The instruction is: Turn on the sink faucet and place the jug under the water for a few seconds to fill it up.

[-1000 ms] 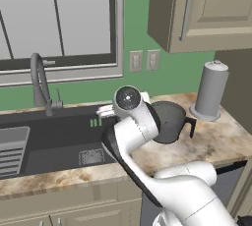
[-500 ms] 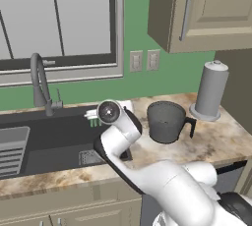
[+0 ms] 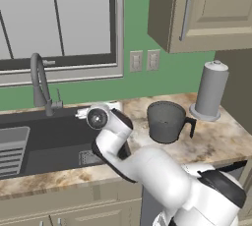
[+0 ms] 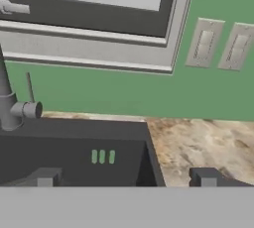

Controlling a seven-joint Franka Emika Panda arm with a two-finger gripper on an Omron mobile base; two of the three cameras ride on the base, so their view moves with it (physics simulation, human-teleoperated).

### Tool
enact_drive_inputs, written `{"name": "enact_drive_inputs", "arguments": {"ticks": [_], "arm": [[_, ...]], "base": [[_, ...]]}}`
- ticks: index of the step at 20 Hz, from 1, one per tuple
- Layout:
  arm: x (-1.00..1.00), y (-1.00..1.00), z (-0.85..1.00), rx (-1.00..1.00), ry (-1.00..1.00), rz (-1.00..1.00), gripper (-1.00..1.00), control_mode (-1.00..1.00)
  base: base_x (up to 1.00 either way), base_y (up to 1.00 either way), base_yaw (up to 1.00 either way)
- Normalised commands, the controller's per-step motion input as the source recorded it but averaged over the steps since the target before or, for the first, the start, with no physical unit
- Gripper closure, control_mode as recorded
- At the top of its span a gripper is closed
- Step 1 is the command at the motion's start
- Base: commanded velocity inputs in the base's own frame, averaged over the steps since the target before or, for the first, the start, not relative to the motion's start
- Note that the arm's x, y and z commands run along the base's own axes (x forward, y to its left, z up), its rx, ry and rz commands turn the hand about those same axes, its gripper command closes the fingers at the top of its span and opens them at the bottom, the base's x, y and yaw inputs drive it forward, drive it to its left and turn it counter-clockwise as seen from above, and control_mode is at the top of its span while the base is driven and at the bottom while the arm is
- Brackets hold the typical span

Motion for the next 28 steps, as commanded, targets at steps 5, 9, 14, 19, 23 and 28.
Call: {"name": "enact_drive_inputs", "arguments": {"ticks": [5, 9, 14, 19, 23, 28], "arm": [[0.0, 0.12, 0.0, 0.0, -0.1, 0.11, -1.0, -1.0], [0.05, 0.16, -0.01, 0.0, -0.13, 0.09, -1.0, -1.0], [0.2, 0.21, 0.0, 0.0, -0.12, 0.06, -1.0, -1.0], [0.21, 0.2, -0.04, 0.0, -0.12, 0.08, -1.0, -1.0], [0.13, 0.13, -0.06, 0.0, -0.16, 0.07, -1.0, -1.0], [0.18, 0.08, -0.01, 0.0, -0.16, 0.06, -1.0, -1.0]], "base": [[0.0, 0.0, 0.0], [0.0, 0.0, 0.0], [0.0, 0.0, 0.0], [0.0, 0.0, 0.0], [0.0, 0.0, 0.0], [0.0, 0.0, 0.0]]}}
